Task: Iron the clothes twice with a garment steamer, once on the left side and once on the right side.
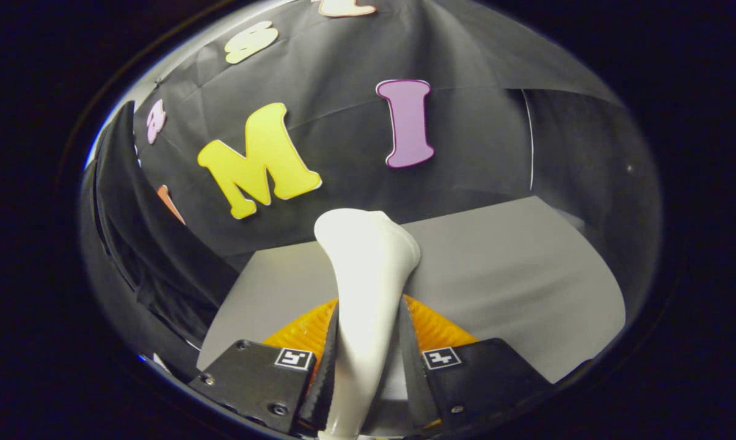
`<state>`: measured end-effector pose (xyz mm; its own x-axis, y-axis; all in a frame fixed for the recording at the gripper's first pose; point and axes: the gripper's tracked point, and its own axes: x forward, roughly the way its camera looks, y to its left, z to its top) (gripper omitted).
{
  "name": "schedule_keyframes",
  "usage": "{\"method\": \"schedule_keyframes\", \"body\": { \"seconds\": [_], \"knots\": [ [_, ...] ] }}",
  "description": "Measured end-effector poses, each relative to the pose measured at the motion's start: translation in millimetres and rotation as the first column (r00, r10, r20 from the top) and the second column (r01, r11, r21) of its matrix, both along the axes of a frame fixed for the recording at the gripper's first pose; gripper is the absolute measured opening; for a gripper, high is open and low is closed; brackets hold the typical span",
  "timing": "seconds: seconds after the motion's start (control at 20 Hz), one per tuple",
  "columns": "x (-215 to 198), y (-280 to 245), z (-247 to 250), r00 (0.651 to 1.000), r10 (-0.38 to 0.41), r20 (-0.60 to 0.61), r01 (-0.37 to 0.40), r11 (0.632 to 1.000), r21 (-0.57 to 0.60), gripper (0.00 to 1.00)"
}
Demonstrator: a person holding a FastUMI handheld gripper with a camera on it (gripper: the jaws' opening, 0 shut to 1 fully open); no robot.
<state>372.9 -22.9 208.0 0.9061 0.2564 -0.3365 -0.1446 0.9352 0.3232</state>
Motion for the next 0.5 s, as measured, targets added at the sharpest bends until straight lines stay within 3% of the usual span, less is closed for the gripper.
{"method": "schedule_keyframes", "body": {
  "seconds": [0.5],
  "knots": [
    [-78.1,29.0,60.5,0.987,-0.016,0.160,0.013,1.000,0.022,0.49]
  ]
}}
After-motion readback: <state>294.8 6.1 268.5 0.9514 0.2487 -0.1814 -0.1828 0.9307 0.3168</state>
